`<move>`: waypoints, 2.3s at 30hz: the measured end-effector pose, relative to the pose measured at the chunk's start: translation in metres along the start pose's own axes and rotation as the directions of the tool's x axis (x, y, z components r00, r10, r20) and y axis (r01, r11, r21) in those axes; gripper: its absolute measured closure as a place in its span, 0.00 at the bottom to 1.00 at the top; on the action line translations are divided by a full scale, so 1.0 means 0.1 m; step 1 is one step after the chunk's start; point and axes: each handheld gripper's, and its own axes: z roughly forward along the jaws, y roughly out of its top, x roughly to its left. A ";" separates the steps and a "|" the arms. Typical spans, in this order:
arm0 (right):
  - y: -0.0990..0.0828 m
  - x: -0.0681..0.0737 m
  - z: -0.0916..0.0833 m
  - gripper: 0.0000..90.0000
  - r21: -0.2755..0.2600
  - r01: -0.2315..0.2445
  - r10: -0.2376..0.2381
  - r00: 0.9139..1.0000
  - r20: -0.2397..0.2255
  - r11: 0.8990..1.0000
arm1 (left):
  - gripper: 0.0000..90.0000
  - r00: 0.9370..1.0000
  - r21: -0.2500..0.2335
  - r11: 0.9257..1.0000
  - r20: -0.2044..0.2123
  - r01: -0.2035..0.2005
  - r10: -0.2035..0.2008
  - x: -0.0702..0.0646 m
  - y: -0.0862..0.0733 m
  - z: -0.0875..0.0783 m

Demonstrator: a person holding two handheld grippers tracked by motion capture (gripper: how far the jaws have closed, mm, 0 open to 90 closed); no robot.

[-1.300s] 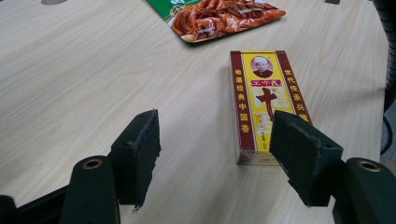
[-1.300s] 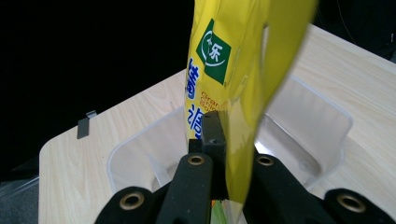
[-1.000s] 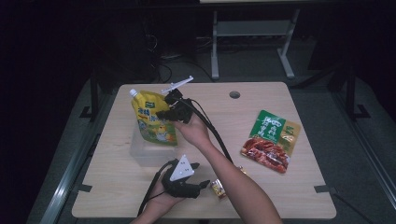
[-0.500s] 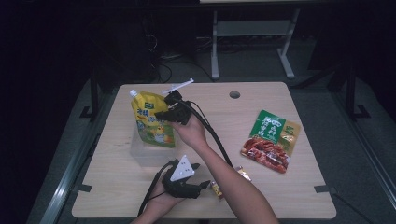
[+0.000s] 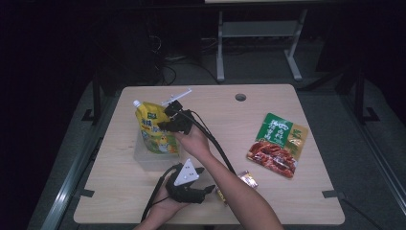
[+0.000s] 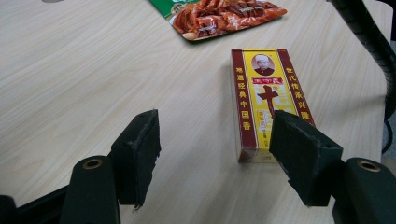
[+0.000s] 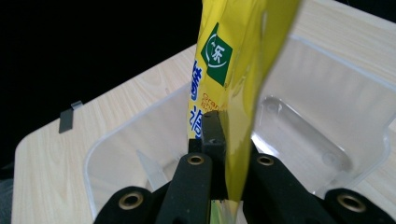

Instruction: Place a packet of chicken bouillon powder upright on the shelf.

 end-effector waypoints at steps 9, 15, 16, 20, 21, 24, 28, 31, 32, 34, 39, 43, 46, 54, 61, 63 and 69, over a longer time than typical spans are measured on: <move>-0.08 -0.09 -0.02 0.86 -0.017 -0.016 0.016 0.999 -0.033 1.000 | 0.37 1.000 0.002 1.000 0.001 -0.005 0.005 0.00 0.00 0.01; -0.09 -0.13 -0.08 0.76 -0.017 -0.025 0.024 0.999 -0.040 1.000 | 0.37 1.000 0.003 1.000 0.006 -0.005 0.005 -0.01 0.00 0.01; -0.09 -0.13 -0.10 0.74 -0.018 -0.024 0.024 0.999 -0.041 1.000 | 0.37 1.000 0.003 1.000 0.007 -0.002 0.002 -0.01 0.00 0.01; -0.10 -0.15 -0.16 0.69 -0.024 -0.027 0.026 0.998 -0.052 0.999 | 0.36 1.000 0.002 1.000 0.007 -0.001 0.001 -0.01 0.00 0.02; -0.11 -0.15 -0.18 0.67 -0.023 -0.031 0.030 0.998 -0.053 0.999 | 0.36 1.000 0.001 1.000 0.007 0.000 0.000 -0.01 0.00 0.02; -0.12 -0.15 -0.23 0.63 -0.026 -0.022 0.020 0.998 -0.055 0.999 | 0.36 1.000 0.002 1.000 0.009 0.000 0.000 -0.02 0.00 0.02; -0.12 -0.12 -0.32 0.58 -0.031 -0.010 0.008 0.998 -0.059 0.999 | 0.36 1.000 0.014 1.000 0.011 -0.010 0.010 -0.02 0.00 0.02; -0.13 -0.11 -0.39 0.56 -0.047 0.000 -0.003 0.998 -0.064 0.999 | 0.35 1.000 0.011 1.000 0.012 -0.002 0.002 -0.03 0.00 0.03; -0.14 -0.11 -0.41 0.56 -0.045 0.006 -0.009 0.998 -0.066 0.999 | 0.34 1.000 0.011 1.000 0.012 -0.004 0.004 -0.03 0.00 0.03; -0.15 -0.10 -0.46 0.55 -0.041 0.007 -0.010 0.998 -0.064 0.999 | 0.34 1.000 0.008 1.000 0.014 -0.004 0.004 -0.04 0.01 0.03; -0.21 -0.11 -0.60 0.52 -0.053 0.016 -0.019 0.998 -0.052 0.998 | 0.34 1.000 0.015 1.000 0.018 -0.007 0.006 -0.04 0.02 0.02; -0.25 -0.12 -0.67 0.50 -0.048 0.022 -0.024 0.999 -0.041 0.999 | 0.33 1.000 0.020 1.000 0.023 -0.008 0.007 -0.06 0.02 0.03; -0.29 -0.14 -0.74 0.48 -0.050 0.016 -0.018 0.999 -0.039 0.999 | 0.32 1.000 0.018 1.000 0.027 -0.007 0.006 -0.07 0.02 0.04; -0.42 -0.20 -0.95 0.46 -0.056 0.022 -0.023 1.000 -0.016 0.998 | 0.31 0.999 0.011 1.000 0.035 0.003 -0.003 -0.09 0.05 0.04; -0.60 -0.31 -1.11 0.44 -0.062 -0.003 0.004 1.000 0.019 0.998 | 0.30 0.998 0.010 1.000 0.057 0.012 -0.012 -0.15 0.08 0.08; -0.66 -0.34 -1.16 0.43 -0.057 -0.012 0.013 1.000 0.026 0.998 | 0.30 0.998 0.017 1.000 0.060 0.005 -0.006 -0.17 0.09 0.09; -0.82 -0.44 -1.28 0.41 -0.054 -0.043 0.046 0.998 0.049 0.998 | 0.29 0.997 0.024 1.000 0.082 0.007 -0.009 -0.25 0.13 0.18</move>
